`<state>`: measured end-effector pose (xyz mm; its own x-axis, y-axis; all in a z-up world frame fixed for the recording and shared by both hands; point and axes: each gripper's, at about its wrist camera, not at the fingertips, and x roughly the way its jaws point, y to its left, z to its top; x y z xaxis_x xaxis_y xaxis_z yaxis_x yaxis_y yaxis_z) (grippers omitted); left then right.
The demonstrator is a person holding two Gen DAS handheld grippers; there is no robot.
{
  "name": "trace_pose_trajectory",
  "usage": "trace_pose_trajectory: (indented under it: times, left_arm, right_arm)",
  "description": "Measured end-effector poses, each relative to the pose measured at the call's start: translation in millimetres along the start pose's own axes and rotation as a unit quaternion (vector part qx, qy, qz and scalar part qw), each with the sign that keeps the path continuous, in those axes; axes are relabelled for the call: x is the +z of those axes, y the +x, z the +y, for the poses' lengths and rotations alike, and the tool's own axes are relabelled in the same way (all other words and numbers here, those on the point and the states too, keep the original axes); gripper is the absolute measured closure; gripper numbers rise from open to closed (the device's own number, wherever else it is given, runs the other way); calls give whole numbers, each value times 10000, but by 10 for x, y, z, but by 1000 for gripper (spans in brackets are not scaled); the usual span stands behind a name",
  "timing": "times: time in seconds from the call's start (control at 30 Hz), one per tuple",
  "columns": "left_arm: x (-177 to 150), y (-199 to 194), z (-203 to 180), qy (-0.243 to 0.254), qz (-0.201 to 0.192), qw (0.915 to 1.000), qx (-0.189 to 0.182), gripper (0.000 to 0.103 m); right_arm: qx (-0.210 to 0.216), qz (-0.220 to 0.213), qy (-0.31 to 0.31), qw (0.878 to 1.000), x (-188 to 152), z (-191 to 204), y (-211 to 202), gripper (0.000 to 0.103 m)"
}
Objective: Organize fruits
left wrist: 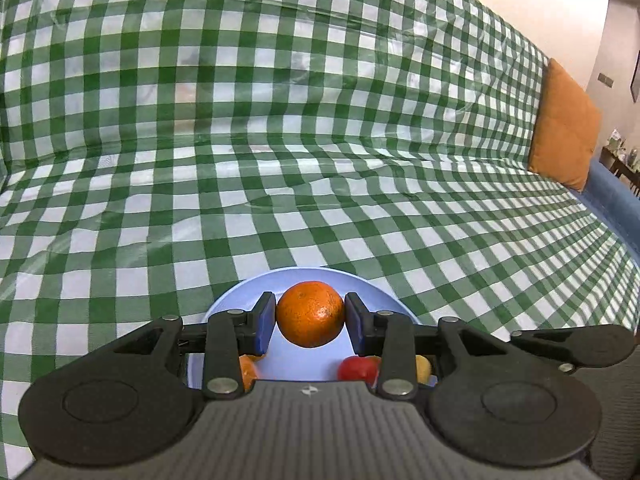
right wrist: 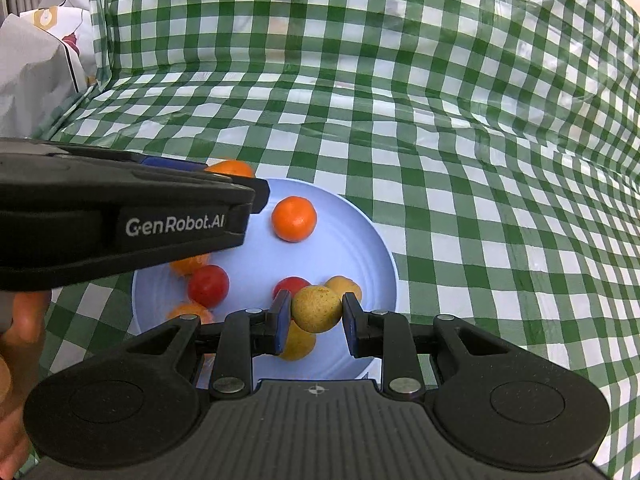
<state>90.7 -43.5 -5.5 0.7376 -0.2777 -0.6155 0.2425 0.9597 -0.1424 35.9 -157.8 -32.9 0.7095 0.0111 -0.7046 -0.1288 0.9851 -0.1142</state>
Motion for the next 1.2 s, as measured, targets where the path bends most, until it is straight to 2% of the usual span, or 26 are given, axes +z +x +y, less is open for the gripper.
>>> trace_pose_trajectory:
  times: [0.03,0.07,0.1,0.13,0.2,0.27,0.33,0.43,0.5,0.6,0.73,0.83,0.9,0.93,0.97,1.1,1.2]
  left_arm:
    - [9,-12,0,15,-25,10000,-23,52]
    - [15,-34,-2,48,-92,9999,-5,41]
    - [16,-52,-5,79,-148,9999,30,39]
    - [20,-69,-3,109,-182,9998,58,39]
    - [17,-113,20,110,-229,9996,80,39]
    - [2,-173,49,109,-258,9995,135,39]
    - [-23,-256,81,119,-279,9993,225,37]
    - [-72,-429,118,184,-390,9984,377,27]
    - [-121,-560,127,286,-465,9974,471,22]
    - [-222,-757,105,501,-532,9954,619,20]
    - [-397,-1071,10,764,-657,9923,715,17]
    - [-503,-1249,-63,728,-669,9917,818,16]
    - [-543,-1312,-75,539,-507,9947,707,14]
    - [-563,-1336,-77,433,-421,9957,706,10]
    - [-583,-1355,-77,355,-357,9962,709,1]
    - [-625,-1320,-69,219,-14,9976,658,0]
    - [-640,-1239,-66,280,66,9956,895,0]
  right_arm:
    - [0,-2,8,10000,-1,-1,0,74]
    - [-1,14,17,10000,0,-5,6,73]
    - [-14,36,18,10000,4,-5,12,64]
    - [-34,22,13,10000,7,-8,6,53]
    - [-76,-49,43,9999,19,-13,-17,45]
    - [-101,-91,106,9999,18,-25,-42,43]
    - [-166,-157,166,9996,11,-34,-77,35]
    - [-278,-284,218,9990,-2,-53,-152,26]
    - [-345,-398,282,9982,-20,-82,-227,25]
    - [-427,-628,346,9965,-75,-131,-392,21]
    - [-457,-983,415,9932,-158,-201,-635,8]
    - [-421,-1258,438,9902,-243,-240,-853,1]
    - [-470,-1361,463,9885,-287,-252,-968,1]
    - [-526,-1381,493,9878,-312,-261,-1017,1]
    - [-592,-1386,530,9872,-347,-273,-1069,1]
    - [-722,-1279,503,9879,-439,-292,-1159,1]
    - [-711,-1136,423,9901,-476,-319,-1126,1]
